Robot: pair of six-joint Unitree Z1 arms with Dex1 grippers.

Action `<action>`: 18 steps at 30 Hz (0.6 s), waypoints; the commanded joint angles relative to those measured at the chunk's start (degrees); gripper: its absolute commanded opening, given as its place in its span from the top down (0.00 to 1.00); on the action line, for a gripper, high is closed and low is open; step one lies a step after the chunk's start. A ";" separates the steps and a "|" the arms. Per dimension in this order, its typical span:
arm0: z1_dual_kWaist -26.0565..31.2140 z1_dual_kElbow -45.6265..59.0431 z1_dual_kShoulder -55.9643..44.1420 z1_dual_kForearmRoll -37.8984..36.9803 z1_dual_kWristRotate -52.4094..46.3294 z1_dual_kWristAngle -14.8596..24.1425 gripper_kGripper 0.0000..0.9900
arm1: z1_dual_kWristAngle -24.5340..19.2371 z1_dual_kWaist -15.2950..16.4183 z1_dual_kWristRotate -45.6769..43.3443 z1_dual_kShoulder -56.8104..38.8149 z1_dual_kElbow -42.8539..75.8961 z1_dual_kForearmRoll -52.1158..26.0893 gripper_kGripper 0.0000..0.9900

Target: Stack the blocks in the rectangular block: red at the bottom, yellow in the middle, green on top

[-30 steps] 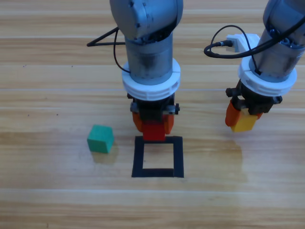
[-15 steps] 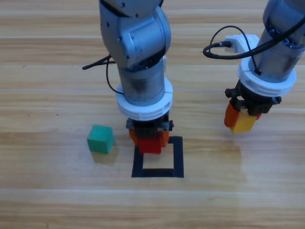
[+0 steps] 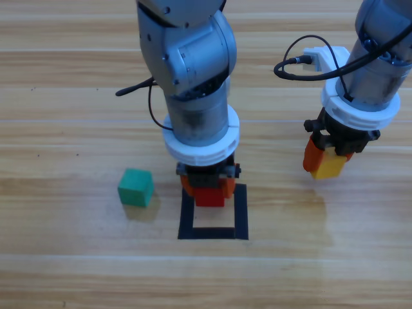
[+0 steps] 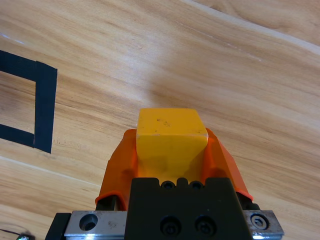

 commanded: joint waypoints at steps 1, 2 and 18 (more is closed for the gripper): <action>-1.66 1.93 -0.21 -1.96 -1.07 0.38 1.00 | 0.43 -1.00 -0.23 -1.87 1.51 -0.86 0.84; -1.75 2.28 -0.30 -2.49 -0.98 0.38 1.00 | 0.43 -1.00 -0.23 -1.87 1.51 -0.86 0.84; -1.84 5.18 -0.12 -5.12 -2.91 1.96 1.00 | 0.43 -1.00 -0.67 -1.78 1.51 -0.95 0.84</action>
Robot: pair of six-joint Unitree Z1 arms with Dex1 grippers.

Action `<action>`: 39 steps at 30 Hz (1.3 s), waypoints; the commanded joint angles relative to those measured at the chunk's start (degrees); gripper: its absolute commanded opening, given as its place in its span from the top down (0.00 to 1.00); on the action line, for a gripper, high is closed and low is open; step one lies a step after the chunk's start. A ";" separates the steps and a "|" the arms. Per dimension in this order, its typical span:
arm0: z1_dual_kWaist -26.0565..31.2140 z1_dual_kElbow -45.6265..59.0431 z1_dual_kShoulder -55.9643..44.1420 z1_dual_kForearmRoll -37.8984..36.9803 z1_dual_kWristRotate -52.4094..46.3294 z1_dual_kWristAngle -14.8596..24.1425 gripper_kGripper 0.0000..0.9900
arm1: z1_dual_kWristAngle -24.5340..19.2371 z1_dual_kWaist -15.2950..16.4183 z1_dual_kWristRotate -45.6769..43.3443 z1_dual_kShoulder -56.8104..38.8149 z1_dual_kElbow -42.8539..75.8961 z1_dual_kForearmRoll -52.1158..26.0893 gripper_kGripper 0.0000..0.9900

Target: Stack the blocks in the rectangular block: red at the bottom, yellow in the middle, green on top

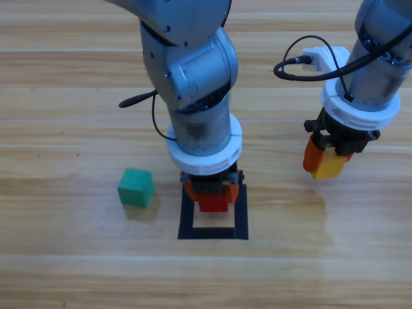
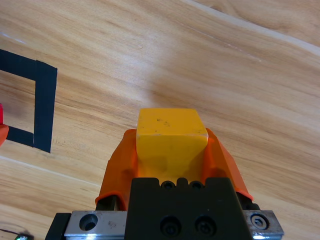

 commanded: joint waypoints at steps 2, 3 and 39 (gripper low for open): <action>-1.23 1.98 0.32 -0.45 -1.64 1.72 1.00 | 0.43 -1.00 -0.31 -1.78 1.60 -0.95 0.84; -1.23 1.98 0.59 -0.45 -1.64 1.72 1.00 | 0.43 -1.00 -0.31 -1.78 1.60 -0.95 0.84; -2.81 0.04 4.28 -0.36 -2.52 3.04 1.00 | 0.43 -1.00 -0.48 -1.35 1.69 -1.39 0.84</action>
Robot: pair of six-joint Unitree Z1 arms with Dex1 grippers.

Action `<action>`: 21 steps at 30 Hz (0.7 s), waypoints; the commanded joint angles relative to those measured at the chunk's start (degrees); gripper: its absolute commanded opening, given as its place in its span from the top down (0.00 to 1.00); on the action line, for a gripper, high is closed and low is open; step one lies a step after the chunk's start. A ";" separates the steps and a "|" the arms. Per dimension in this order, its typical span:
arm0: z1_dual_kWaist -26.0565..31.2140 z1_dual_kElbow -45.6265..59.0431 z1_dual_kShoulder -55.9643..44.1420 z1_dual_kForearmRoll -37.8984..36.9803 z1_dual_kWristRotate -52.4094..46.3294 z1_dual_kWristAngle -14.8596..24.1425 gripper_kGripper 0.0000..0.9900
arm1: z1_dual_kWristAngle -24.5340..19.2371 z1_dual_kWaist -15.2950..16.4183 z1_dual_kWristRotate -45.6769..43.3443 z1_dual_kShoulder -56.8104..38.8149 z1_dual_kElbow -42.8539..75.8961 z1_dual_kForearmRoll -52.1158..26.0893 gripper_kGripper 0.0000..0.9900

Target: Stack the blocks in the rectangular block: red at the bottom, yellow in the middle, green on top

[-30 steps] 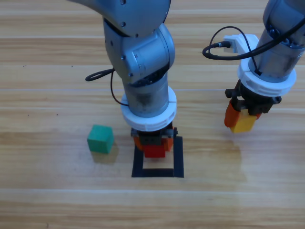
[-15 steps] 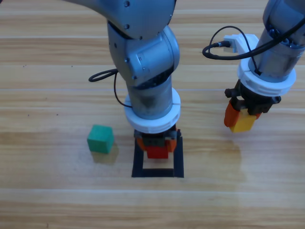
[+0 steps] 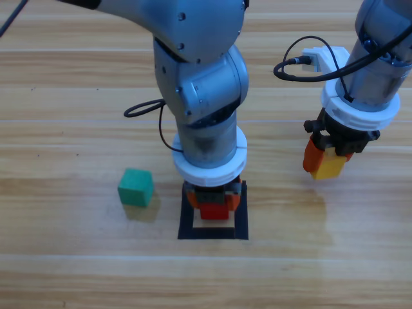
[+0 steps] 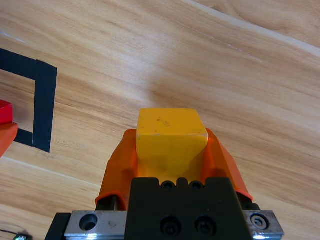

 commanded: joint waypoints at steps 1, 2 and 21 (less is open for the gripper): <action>-1.18 -0.03 2.91 -0.36 -0.41 0.87 1.00 | 0.43 -1.00 -0.22 -1.35 1.56 -1.20 0.84; -1.18 -0.03 2.91 -0.36 -0.41 0.87 1.00 | 0.43 -1.00 -0.22 -1.35 1.56 -1.20 0.84; -1.27 -0.64 4.49 -0.45 -0.41 1.04 1.00 | 0.34 -1.00 -0.22 -0.99 1.65 -1.37 0.84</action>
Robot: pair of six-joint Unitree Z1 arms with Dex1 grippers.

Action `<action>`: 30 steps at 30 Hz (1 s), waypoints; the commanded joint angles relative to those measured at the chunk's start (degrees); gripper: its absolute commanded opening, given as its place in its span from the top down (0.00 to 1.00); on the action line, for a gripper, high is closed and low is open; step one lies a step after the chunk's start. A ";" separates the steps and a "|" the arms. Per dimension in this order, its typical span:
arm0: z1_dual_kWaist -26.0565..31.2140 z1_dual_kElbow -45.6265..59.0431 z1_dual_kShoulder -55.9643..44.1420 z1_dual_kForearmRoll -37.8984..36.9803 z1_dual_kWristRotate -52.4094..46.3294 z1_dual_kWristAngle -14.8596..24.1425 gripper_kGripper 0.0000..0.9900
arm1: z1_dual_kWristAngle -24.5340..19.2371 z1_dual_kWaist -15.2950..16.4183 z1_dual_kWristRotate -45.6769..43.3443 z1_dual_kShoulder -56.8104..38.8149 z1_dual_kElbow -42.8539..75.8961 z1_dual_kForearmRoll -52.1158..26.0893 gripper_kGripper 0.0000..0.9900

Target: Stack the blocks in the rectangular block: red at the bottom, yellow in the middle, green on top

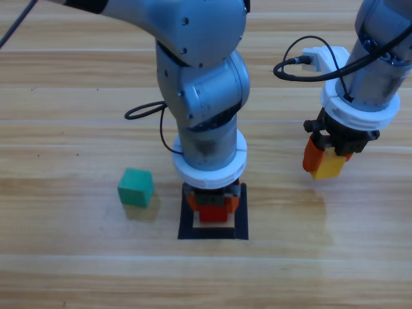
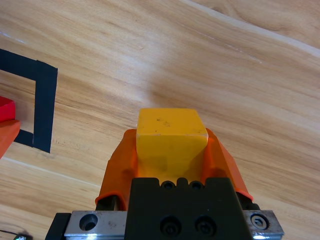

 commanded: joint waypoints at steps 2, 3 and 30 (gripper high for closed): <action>-1.27 -0.70 3.81 -0.36 -0.24 0.64 1.00 | 0.34 -1.00 -0.22 -0.99 1.64 -1.19 0.84; -1.27 -0.70 3.81 -0.45 -0.24 0.64 1.00 | 0.34 -1.00 -0.22 -0.91 1.64 -1.27 0.84; -1.36 0.71 0.56 -0.18 -1.38 1.44 0.01 | 0.34 -1.00 -0.48 -0.99 1.64 -1.36 0.84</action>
